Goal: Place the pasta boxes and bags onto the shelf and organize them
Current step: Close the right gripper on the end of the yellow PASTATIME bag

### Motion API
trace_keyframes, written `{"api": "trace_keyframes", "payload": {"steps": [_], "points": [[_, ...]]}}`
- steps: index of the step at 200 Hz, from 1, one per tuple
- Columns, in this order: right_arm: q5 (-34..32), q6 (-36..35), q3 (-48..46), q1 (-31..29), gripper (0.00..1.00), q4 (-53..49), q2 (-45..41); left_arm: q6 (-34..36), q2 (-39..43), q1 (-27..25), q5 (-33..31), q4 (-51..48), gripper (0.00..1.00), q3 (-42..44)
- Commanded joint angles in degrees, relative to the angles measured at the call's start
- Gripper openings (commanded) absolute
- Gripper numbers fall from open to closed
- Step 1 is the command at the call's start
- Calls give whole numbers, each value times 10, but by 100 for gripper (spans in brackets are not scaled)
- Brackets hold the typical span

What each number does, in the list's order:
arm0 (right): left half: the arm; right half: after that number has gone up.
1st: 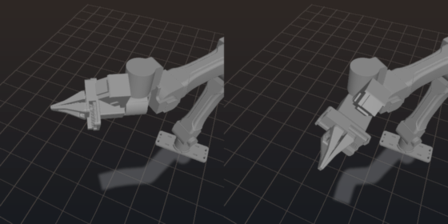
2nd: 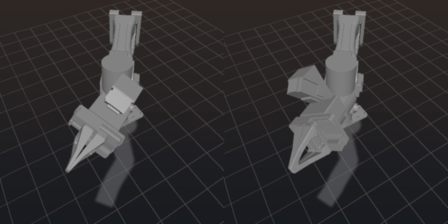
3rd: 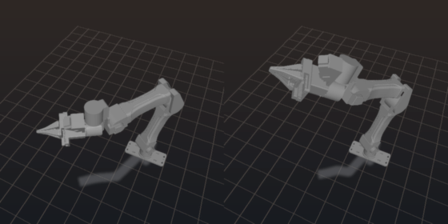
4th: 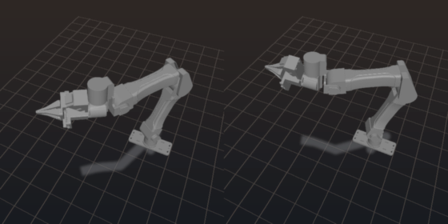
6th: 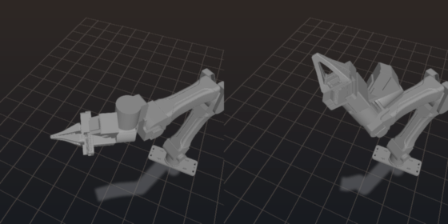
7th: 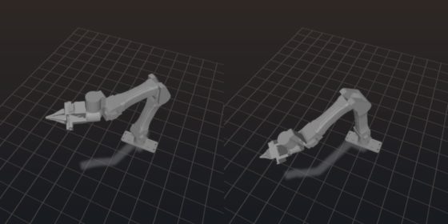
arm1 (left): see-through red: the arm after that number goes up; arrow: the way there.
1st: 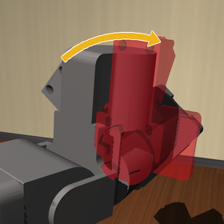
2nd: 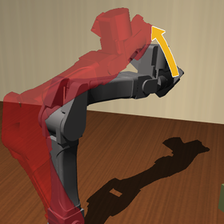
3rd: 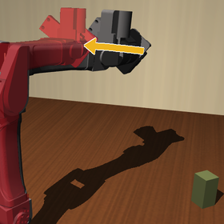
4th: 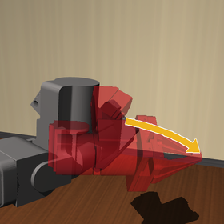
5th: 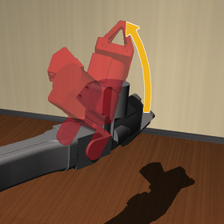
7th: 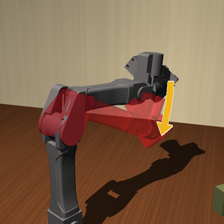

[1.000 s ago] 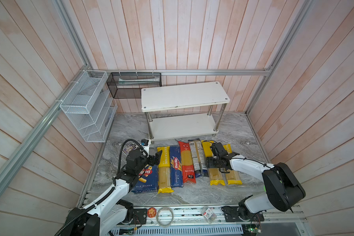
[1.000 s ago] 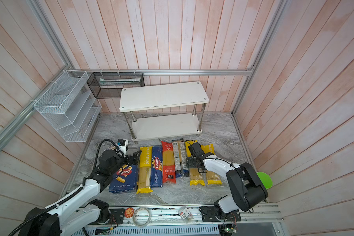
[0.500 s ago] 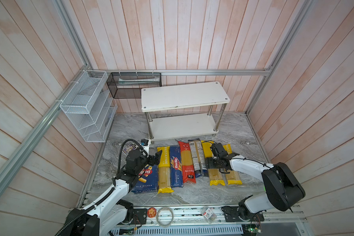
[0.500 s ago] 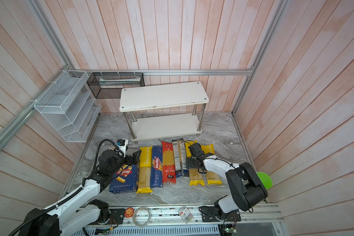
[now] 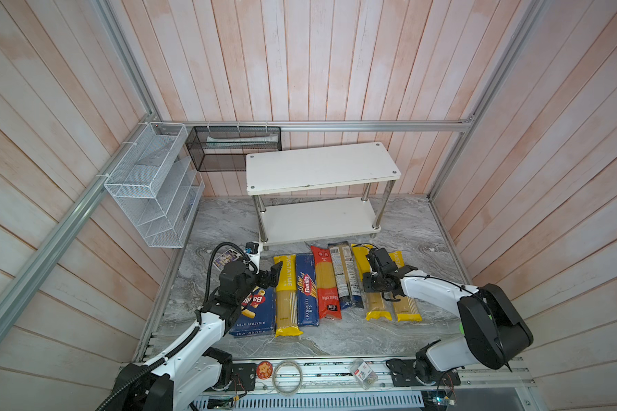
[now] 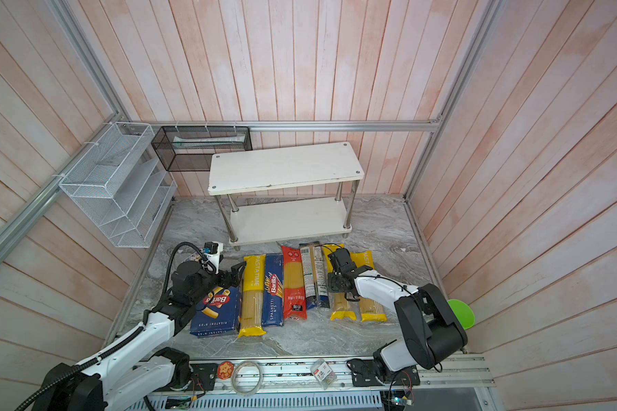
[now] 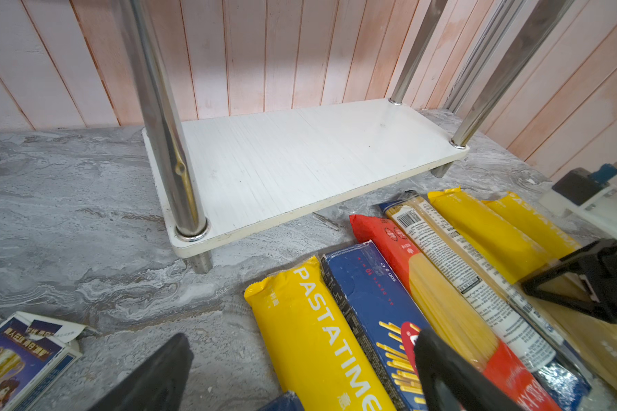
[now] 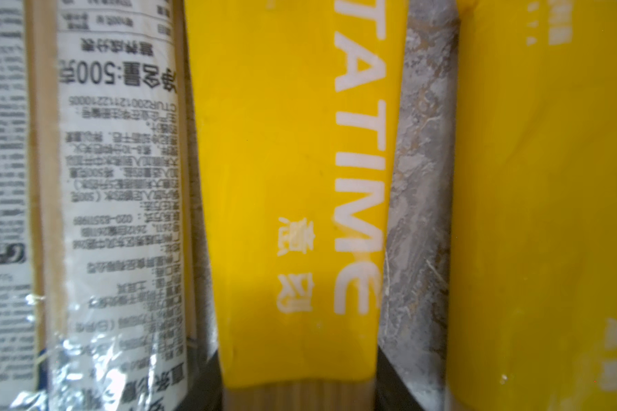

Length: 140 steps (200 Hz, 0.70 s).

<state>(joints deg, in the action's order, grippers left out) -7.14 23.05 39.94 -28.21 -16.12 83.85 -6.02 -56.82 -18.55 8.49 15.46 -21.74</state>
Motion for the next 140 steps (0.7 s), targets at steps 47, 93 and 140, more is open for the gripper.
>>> {"api": "trace_keyframes", "payload": {"steps": [47, 93, 140], "points": [[-16, 9, -10, -4, 19, -5, -41, 1, 2, -1, -10, 11, 100, 2], [-18, 7, 0, -4, 14, -24, -60, 1, 0, -2, -12, 11, 100, 1], [-6, 14, 6, -4, 8, -41, -89, 0, 2, -1, -13, 11, 100, 2]]}}
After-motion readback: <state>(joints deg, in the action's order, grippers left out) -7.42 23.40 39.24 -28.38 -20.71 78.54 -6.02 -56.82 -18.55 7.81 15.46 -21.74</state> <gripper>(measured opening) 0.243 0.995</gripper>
